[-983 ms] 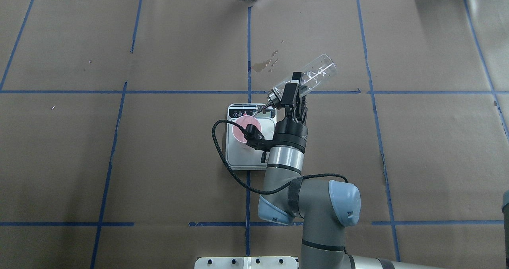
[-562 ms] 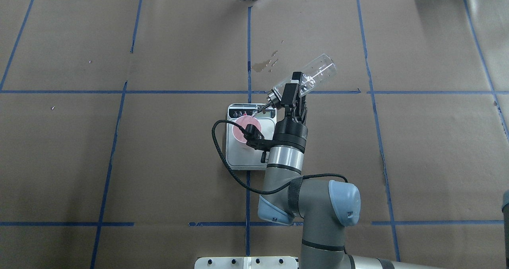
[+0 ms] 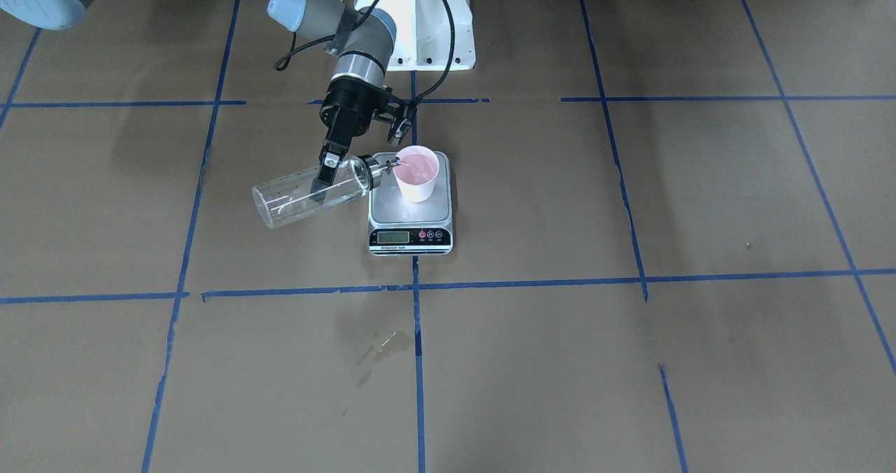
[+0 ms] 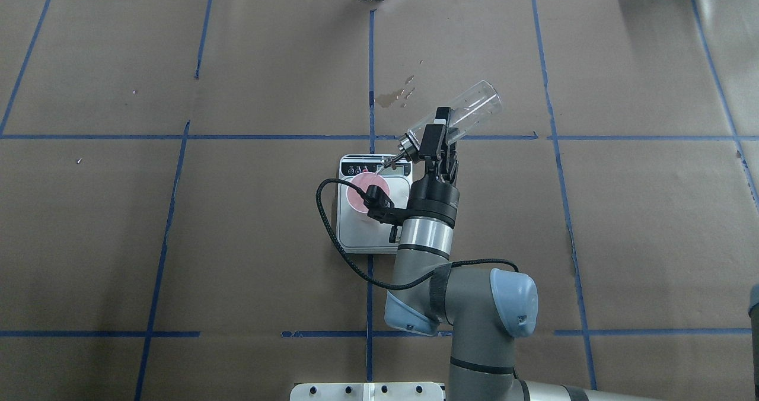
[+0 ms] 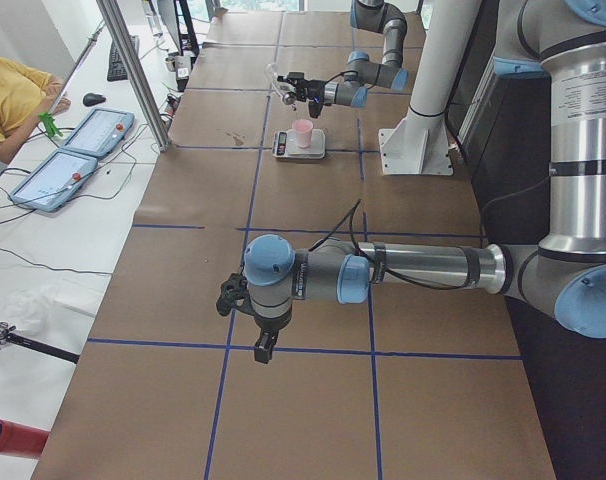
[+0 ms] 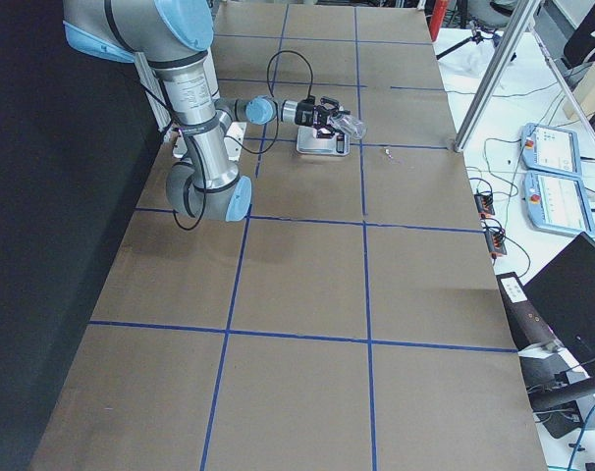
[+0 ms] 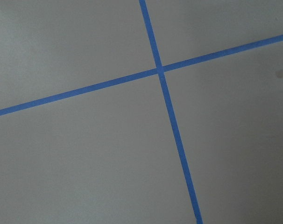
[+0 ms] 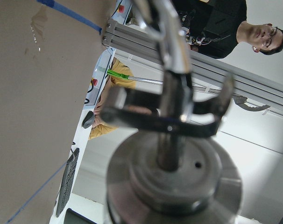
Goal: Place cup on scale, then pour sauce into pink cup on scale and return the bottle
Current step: 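Tilt the bottle spout down over the pink cup with the right gripper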
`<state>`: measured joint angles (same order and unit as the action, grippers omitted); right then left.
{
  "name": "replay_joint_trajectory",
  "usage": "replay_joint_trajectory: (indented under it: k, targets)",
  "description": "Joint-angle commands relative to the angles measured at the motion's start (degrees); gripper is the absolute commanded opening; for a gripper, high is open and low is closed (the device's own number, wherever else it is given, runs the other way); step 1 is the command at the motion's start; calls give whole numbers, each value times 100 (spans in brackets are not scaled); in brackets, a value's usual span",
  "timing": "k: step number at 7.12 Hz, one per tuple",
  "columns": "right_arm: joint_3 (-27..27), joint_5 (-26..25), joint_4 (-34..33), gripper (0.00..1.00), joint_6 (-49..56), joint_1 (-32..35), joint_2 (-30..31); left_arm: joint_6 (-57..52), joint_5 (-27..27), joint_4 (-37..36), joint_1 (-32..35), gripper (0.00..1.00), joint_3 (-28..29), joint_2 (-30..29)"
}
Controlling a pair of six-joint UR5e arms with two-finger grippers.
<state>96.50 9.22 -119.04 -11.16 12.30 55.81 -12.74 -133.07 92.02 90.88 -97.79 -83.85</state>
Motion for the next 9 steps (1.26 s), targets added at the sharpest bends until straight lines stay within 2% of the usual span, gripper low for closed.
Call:
replay_joint_trajectory:
  k: [1,7,9]
  targets:
    - [0,1,3,0,0,0,9,0,9,0,0,100,-3,0]
    - [70,71,73,0,-149,9,44,0,0,0,0,100,-3,0]
    - [437,509,74,0,-719,9,53,0,0,0,0,100,-12,0]
